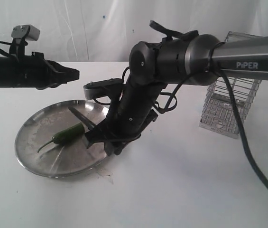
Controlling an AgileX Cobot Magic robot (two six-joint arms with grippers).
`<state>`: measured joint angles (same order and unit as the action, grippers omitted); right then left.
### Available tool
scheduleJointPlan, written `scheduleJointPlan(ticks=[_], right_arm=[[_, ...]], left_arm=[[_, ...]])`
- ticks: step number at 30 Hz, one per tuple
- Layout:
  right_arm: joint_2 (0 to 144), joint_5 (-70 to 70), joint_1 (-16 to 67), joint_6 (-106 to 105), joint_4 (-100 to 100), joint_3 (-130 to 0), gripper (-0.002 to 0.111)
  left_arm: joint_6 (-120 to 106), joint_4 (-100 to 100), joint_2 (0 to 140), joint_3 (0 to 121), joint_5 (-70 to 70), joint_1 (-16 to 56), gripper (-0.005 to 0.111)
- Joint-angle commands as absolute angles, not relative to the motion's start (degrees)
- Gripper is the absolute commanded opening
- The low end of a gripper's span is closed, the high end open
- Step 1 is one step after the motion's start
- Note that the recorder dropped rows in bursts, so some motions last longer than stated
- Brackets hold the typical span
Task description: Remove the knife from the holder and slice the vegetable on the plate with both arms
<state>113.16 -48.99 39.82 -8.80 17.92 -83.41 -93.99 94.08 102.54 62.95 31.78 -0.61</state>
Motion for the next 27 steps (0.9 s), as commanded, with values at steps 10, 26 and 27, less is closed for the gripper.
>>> scheduleJointPlan(ticks=[10, 26, 27], right_arm=[[114.47, -47.51, 41.61, 0.56, 8.3, -83.82, 0.0], [114.47, -47.83, 43.57, 0.0, 7.27, -83.82, 0.0], [114.47, -47.83, 43.57, 0.0, 7.27, -83.82, 0.0]], left_arm=[[-96.38, 98.94, 110.73, 62.79, 41.82, -1.59, 0.0], [-98.99, 96.96, 112.68, 62.79, 39.46, -1.59, 0.0], [-99.0, 96.81, 112.68, 62.79, 39.1, -1.59, 0.0]])
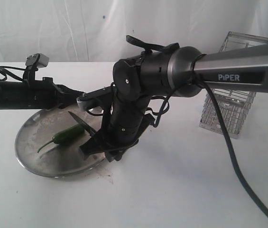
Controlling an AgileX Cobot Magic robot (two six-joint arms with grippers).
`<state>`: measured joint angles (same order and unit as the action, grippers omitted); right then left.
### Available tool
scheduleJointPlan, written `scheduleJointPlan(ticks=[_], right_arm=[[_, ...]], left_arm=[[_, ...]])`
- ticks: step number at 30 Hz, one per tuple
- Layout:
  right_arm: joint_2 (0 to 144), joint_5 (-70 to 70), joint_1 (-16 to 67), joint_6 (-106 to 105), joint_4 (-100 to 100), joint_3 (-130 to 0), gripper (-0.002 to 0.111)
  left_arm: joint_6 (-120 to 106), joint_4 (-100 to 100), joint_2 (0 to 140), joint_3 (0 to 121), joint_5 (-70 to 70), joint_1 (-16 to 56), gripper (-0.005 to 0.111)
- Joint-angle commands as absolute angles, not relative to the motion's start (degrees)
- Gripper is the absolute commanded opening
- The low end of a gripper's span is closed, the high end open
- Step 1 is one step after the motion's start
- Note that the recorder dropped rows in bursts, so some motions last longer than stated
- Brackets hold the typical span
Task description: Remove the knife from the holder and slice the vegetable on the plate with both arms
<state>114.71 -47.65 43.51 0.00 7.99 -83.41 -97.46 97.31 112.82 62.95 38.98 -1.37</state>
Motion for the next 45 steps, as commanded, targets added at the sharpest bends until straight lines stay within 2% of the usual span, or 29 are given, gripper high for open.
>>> scheduleJointPlan(ticks=[1, 11, 45], right_arm=[[114.47, -47.83, 43.57, 0.0, 7.27, -83.82, 0.0], [114.47, -48.28, 43.57, 0.0, 4.83, -83.82, 0.0], [114.47, -48.45, 43.57, 0.0, 5.07, -83.82, 0.0]], left_arm=[[-99.0, 96.81, 112.68, 62.79, 38.98, -1.59, 0.0], [-96.17, 96.54, 112.68, 62.79, 34.14, -1.59, 0.0], [-97.88, 95.11, 116.67, 62.79, 34.57, -1.59, 0.0]])
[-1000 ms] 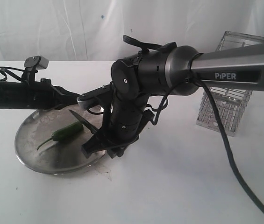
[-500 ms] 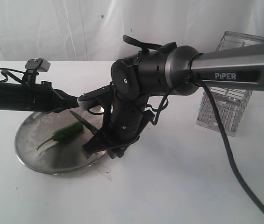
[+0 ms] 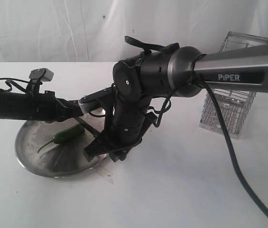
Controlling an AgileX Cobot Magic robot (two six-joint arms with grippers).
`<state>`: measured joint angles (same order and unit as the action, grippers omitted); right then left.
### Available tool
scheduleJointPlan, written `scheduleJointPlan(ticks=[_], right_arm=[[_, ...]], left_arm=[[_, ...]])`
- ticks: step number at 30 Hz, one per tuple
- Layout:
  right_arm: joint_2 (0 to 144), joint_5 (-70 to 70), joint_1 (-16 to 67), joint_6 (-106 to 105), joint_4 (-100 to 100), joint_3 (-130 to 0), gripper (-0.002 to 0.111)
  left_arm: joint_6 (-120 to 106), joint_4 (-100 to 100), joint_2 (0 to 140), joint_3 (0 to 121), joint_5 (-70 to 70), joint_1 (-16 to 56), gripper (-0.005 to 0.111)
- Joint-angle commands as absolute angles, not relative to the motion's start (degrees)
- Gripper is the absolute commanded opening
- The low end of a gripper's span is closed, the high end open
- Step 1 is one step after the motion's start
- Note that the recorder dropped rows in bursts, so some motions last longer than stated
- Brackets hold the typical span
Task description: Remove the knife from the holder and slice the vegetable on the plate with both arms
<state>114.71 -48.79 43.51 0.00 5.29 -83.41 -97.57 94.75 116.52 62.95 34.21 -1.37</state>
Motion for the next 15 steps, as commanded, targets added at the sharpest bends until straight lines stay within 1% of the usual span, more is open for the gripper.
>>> scheduleJointPlan(ticks=[1, 15], right_arm=[[114.47, -48.45, 43.57, 0.0, 5.07, -83.82, 0.0], [117.85, -48.36, 43.57, 0.0, 5.3, -83.82, 0.0]], left_arm=[[-97.88, 94.72, 116.67, 62.79, 34.1, -1.59, 0.0], [-93.75, 85.53, 122.08, 62.66, 28.49, -1.59, 0.0]])
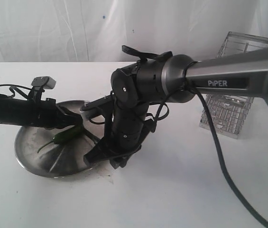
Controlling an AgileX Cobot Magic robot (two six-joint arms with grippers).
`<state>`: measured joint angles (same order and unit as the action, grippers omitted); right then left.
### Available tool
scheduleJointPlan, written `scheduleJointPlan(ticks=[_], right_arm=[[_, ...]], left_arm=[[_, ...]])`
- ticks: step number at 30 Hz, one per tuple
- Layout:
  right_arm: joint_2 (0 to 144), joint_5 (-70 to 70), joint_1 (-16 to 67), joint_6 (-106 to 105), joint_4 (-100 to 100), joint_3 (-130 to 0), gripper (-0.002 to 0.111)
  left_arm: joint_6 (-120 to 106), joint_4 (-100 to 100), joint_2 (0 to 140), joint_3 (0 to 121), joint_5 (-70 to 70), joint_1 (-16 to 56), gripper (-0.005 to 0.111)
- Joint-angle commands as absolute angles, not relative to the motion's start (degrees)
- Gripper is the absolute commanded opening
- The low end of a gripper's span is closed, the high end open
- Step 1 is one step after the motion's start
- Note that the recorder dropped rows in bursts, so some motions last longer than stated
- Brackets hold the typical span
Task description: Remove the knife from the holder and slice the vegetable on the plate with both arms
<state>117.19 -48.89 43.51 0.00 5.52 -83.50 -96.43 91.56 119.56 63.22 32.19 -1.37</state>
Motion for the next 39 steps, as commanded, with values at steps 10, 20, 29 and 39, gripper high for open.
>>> scheduleJointPlan(ticks=[10, 20, 29, 39], right_arm=[[117.85, -47.8, 43.57, 0.0, 4.93, -83.82, 0.0], [117.85, -47.91, 43.57, 0.41, 5.09, -83.82, 0.0], [117.85, -48.05, 43.57, 0.64, 5.21, -83.82, 0.0], [117.85, -48.16, 43.57, 0.64, 5.33, -83.82, 0.0]], left_arm=[[-86.34, 79.0, 124.56, 62.89, 26.64, -1.59, 0.0], [-85.63, 90.62, 118.35, 68.42, 42.83, -5.33, 0.0], [-87.05, 86.2, 120.85, 65.82, 35.37, -5.55, 0.0], [-88.52, 83.56, 124.53, 65.73, 34.04, -5.55, 0.0]])
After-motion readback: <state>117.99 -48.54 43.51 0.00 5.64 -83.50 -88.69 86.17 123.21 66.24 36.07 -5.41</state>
